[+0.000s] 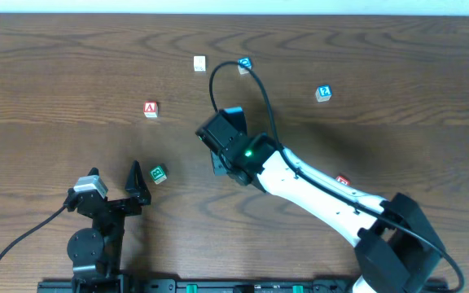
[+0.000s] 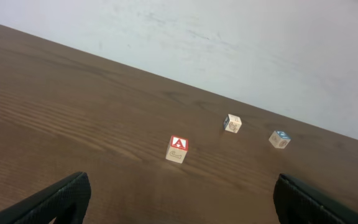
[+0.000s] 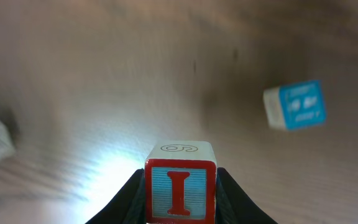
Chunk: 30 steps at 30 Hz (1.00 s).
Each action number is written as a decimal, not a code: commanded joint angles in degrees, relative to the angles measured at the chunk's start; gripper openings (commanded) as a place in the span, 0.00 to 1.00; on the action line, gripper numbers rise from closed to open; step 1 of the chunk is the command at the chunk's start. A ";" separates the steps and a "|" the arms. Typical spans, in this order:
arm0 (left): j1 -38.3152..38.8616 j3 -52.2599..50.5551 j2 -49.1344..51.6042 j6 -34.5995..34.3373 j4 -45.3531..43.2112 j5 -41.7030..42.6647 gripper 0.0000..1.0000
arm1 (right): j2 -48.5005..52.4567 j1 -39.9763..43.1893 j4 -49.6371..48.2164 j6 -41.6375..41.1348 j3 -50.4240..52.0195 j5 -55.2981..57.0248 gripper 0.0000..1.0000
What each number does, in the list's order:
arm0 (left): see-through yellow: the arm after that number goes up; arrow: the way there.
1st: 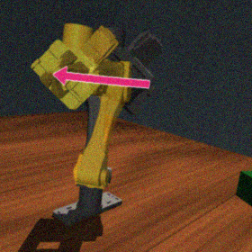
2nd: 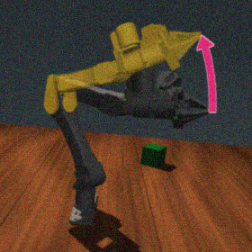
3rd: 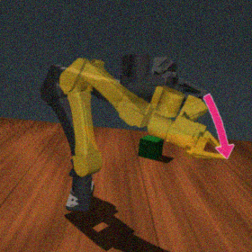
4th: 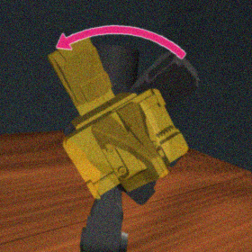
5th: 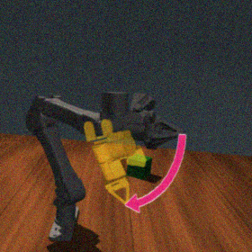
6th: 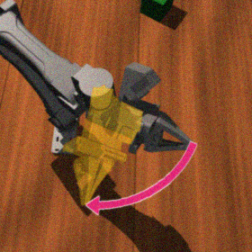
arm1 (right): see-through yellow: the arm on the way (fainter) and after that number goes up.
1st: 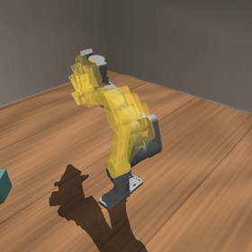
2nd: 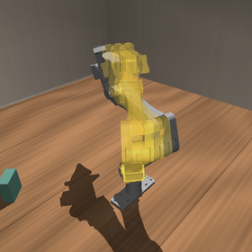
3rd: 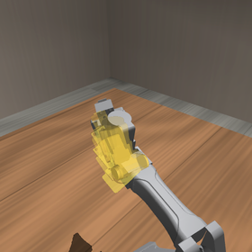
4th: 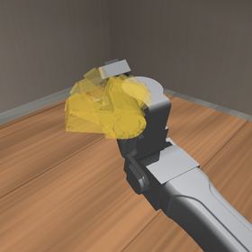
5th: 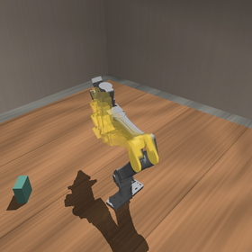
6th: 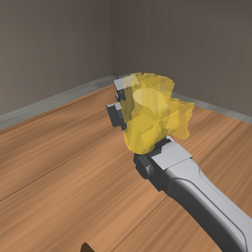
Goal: Spell out Ai2
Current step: 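Carry the red I block forward toward the upper table area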
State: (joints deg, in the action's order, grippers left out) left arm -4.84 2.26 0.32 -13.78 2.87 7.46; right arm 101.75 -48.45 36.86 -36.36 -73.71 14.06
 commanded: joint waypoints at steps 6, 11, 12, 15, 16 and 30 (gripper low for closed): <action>-0.28 -1.99 -0.11 -0.59 0.79 -0.39 0.95 | 0.61 6.67 -3.17 -8.00 -3.76 2.60 0.14; -0.28 -1.99 -0.11 -0.59 0.79 -0.39 0.95 | 7.52 13.44 -7.34 -5.86 -6.80 -0.17 0.02; -0.28 -1.99 -0.11 -0.59 0.79 -0.39 0.95 | 11.02 14.14 -6.97 -3.32 -9.79 -1.31 0.01; -0.28 -1.99 -0.11 -0.59 0.79 -0.39 0.95 | 17.94 14.34 -1.42 2.12 -19.02 -0.02 0.01; -0.28 -1.99 -0.11 -0.59 0.79 -0.39 0.95 | 19.74 14.23 0.92 2.89 -21.84 0.96 0.01; -0.28 -1.99 -0.11 -0.59 0.79 -0.39 0.95 | 24.94 12.94 13.09 -2.86 -30.51 -5.11 0.01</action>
State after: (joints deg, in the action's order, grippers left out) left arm -4.84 2.26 0.32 -13.80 2.87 7.46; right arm 126.61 -34.44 49.87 -37.19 -103.15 11.81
